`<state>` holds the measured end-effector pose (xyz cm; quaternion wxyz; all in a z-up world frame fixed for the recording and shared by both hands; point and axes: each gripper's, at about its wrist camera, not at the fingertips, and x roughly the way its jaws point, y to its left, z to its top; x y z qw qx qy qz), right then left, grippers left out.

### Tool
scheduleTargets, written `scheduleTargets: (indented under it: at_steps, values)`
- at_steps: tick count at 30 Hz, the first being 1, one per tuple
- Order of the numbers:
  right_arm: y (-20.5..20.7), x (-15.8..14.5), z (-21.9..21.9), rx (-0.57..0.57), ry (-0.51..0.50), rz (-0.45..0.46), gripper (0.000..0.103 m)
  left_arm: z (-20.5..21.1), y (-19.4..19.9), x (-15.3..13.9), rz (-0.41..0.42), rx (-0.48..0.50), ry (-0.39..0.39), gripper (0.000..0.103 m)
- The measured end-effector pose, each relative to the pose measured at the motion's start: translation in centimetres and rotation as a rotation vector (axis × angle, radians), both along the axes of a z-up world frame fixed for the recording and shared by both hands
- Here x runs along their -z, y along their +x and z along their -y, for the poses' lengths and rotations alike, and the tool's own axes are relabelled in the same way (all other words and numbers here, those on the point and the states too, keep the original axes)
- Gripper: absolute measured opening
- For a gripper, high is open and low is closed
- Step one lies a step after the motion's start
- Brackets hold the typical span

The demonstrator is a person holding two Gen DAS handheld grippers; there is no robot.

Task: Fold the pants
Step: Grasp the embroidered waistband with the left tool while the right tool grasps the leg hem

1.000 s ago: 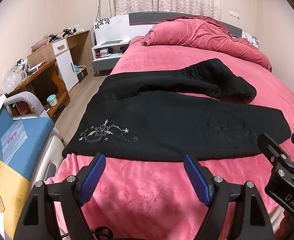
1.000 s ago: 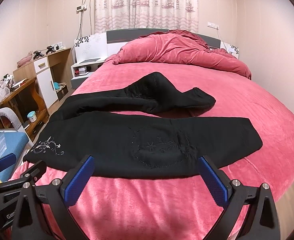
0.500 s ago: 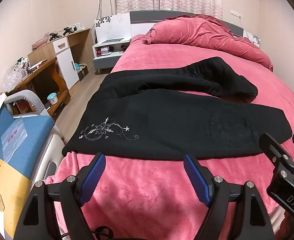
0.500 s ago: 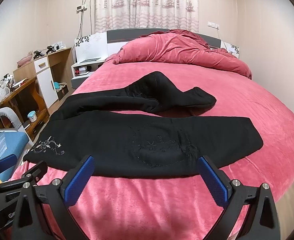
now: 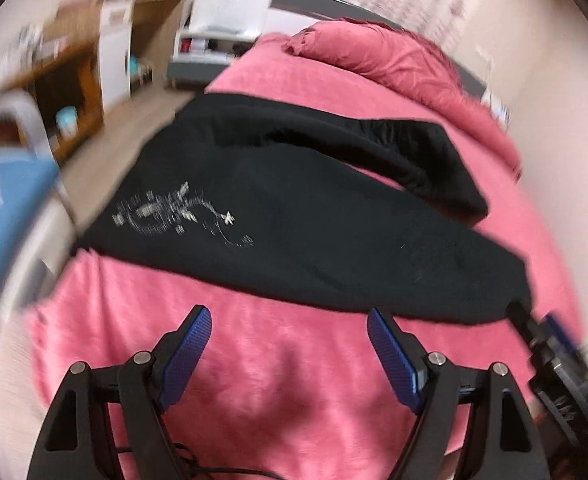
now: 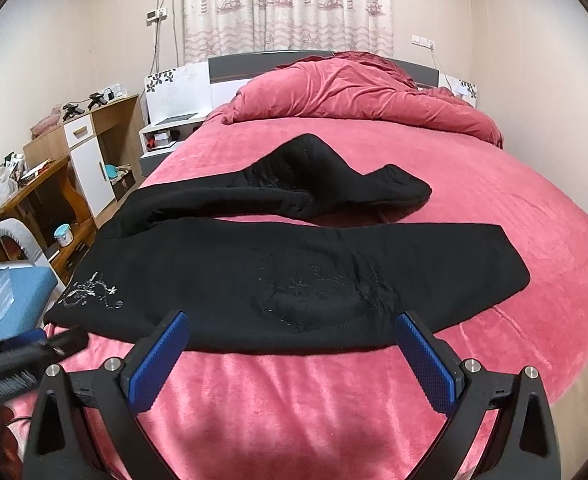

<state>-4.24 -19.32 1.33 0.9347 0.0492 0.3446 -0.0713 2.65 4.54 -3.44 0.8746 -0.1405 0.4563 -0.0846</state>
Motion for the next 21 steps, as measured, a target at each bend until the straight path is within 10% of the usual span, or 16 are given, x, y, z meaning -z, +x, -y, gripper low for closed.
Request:
scheduleTargets:
  at_steps: [12,21]
  values:
    - [1.2,5.6,14.6,0.227,0.415,-0.083,0.103,-10.7,4.9,5.1,-0.086,-0.382,-0.235,0.067]
    - [1.3,9.6,24.3,0.456,0.656,-0.043,0.086,-12.3,7.9,8.3,-0.141,-0.425,-0.31,0.059]
